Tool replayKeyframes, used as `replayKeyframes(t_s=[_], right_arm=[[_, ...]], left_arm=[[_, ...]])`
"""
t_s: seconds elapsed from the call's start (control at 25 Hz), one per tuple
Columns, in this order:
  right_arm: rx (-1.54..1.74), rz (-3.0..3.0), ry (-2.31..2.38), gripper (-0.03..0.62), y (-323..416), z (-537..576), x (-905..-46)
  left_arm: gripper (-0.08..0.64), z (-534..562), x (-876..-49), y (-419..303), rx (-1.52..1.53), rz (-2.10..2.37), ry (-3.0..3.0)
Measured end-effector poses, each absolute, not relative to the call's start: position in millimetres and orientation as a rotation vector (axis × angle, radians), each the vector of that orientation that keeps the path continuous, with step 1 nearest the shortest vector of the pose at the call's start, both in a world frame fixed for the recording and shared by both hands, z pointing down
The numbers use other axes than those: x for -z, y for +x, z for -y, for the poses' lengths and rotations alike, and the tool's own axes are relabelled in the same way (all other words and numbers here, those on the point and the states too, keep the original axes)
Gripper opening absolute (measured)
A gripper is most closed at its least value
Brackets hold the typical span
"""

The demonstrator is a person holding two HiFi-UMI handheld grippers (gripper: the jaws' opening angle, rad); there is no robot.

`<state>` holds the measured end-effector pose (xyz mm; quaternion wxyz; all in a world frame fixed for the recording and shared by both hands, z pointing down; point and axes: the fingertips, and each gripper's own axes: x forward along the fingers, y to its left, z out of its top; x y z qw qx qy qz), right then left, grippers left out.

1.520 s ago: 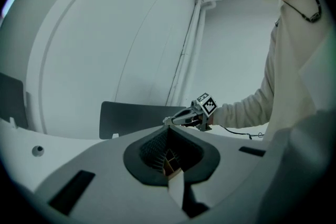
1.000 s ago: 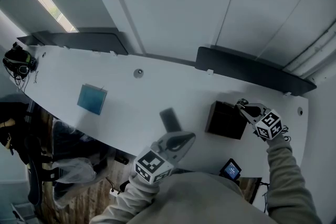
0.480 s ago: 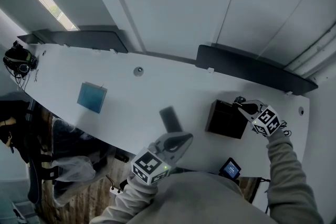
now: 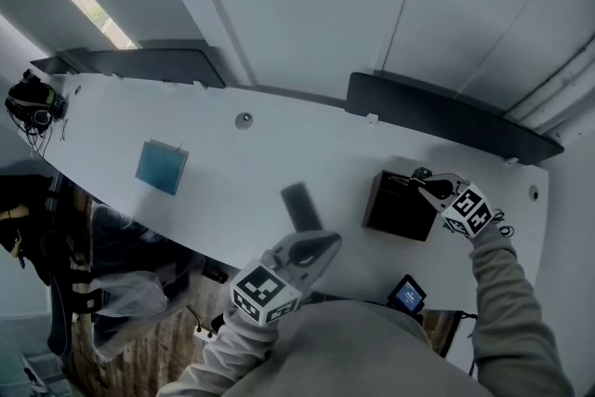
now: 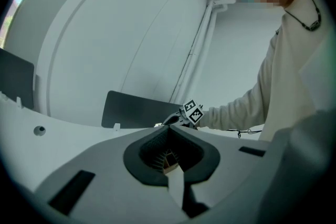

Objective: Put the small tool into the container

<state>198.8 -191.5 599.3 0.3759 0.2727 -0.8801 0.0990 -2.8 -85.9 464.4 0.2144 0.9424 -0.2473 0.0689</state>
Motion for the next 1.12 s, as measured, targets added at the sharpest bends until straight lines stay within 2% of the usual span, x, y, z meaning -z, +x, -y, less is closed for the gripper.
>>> replayKeyframes(t_s=[1.12], right_arm=[[-0.186,2.125,0.620,0.040,182,196,-636]], left_arm=[[0.002,80,-480,-16,-0.188,0.734,2.569]])
